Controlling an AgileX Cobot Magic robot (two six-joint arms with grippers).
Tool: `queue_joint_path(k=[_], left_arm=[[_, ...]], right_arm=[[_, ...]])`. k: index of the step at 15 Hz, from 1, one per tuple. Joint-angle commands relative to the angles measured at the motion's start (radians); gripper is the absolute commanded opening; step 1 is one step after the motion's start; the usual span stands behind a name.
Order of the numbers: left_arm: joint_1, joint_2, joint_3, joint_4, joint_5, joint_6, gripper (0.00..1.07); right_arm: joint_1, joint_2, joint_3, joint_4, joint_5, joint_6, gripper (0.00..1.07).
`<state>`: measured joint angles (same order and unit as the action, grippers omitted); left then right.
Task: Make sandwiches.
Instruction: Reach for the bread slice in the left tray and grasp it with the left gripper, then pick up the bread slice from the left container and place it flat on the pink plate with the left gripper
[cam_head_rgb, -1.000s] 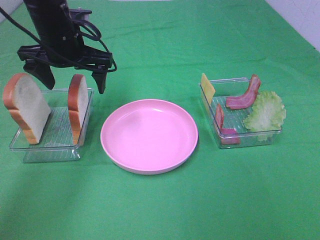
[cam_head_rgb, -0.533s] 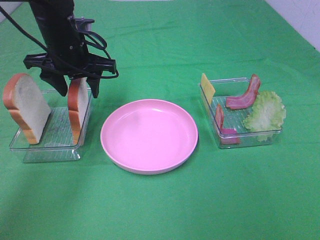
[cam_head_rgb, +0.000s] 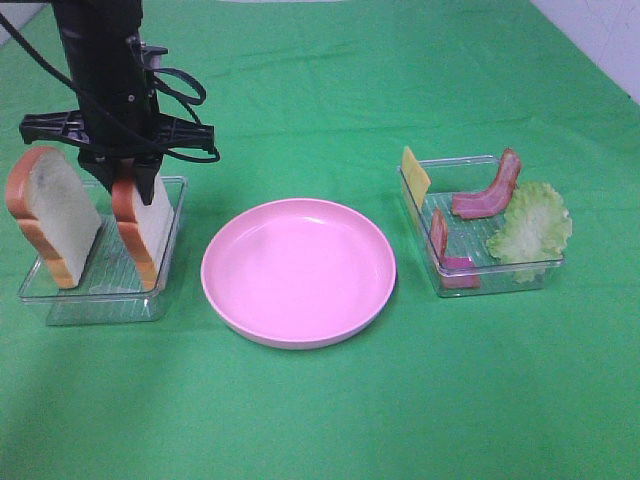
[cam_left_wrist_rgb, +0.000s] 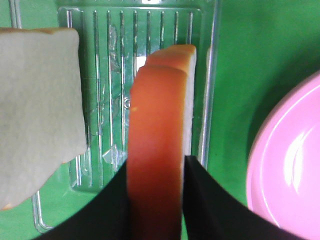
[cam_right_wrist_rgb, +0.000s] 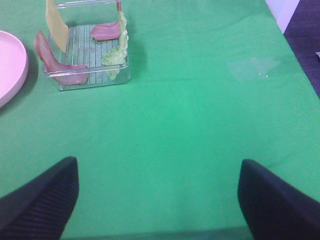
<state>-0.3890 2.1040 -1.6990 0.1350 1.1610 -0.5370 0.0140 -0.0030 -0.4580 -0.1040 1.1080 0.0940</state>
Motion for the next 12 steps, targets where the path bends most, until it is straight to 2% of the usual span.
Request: queue_joint_path(k=[1,4,6,10,12], left_arm=[[-0.005,0.003,-0.004,0.013,-0.023,-0.013,0.2],[-0.005,-0.004,-0.004,0.016,-0.007,-0.013,0.2],[-0.005,-0.032,-0.006,0.056,0.028,-0.01,0.2],[-0.005,-0.164,-0.006,0.084,0.032,-0.01,0.2],[-0.005,-0.244,-0.006,0.062,0.004,-0.006,0.2]], right_arm=[[-0.002,-0.034,0.003,0.001,-0.005,-0.006,0.84],[-0.002,-0.034,0.003,0.001,-0.005,-0.006,0.84],[-0.002,-0.034,0.003,0.001,-0.005,-0.006,0.84],[-0.002,-0.034,0.003,0.001,-0.005,-0.006,0.84],[-0.002,-0.034,0.003,0.001,-0.005,-0.006,0.84]])
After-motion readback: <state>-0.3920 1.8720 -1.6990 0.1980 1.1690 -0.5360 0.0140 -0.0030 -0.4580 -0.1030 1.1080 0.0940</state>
